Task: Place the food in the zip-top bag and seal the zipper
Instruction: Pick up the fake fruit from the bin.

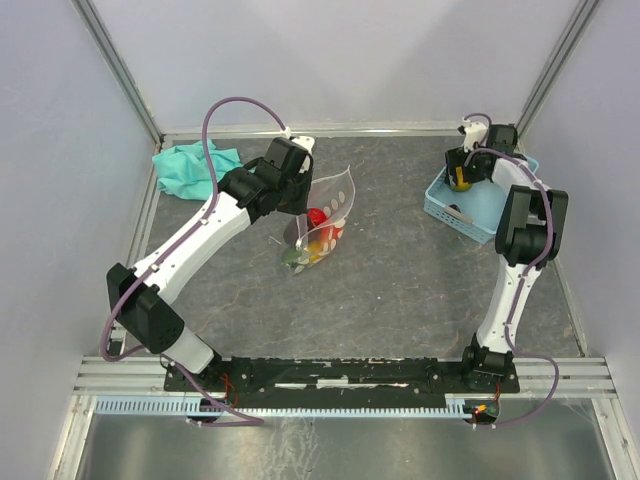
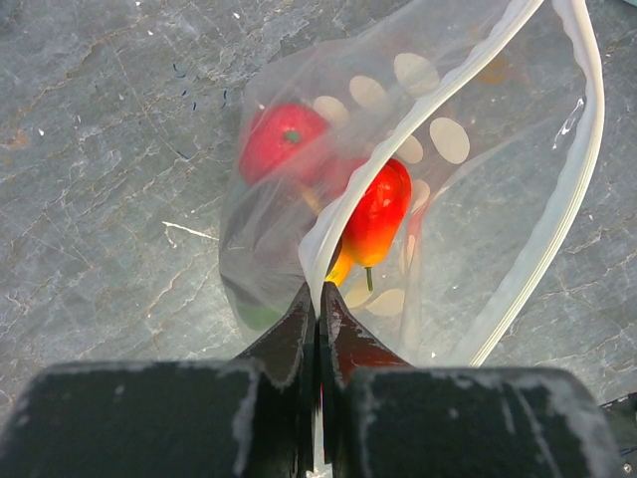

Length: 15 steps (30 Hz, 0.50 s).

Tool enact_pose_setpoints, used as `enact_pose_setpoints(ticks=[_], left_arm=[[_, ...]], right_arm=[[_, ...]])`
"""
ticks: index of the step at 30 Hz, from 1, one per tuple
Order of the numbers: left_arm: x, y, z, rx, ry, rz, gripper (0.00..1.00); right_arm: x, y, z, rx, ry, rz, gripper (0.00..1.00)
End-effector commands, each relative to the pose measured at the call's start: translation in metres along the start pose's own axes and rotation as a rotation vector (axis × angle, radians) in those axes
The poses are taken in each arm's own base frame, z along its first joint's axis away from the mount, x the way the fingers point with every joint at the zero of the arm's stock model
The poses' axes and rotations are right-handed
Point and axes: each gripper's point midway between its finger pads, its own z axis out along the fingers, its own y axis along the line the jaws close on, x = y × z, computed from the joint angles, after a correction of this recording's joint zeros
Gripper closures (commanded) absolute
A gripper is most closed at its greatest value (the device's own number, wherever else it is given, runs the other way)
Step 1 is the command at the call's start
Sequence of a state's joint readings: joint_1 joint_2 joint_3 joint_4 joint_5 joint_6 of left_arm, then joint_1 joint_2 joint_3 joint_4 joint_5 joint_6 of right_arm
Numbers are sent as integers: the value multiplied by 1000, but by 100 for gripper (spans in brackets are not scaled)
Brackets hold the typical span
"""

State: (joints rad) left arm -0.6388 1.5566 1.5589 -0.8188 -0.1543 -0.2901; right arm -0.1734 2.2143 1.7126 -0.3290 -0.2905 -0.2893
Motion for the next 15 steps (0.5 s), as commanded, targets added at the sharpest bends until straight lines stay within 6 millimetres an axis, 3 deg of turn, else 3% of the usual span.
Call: enact_pose_setpoints(ticks=[1, 9, 15], left_arm=[[-21, 0, -6, 3, -55, 25, 97], [-22, -4, -6, 21, -54, 23, 97], [-21, -6, -8, 39, -63, 22, 97]], right_arm=[[-17, 6, 5, -75, -60, -51, 9], [-6, 32, -5, -174, -48, -72, 35], [-1, 55, -30, -201, -35, -98, 38]])
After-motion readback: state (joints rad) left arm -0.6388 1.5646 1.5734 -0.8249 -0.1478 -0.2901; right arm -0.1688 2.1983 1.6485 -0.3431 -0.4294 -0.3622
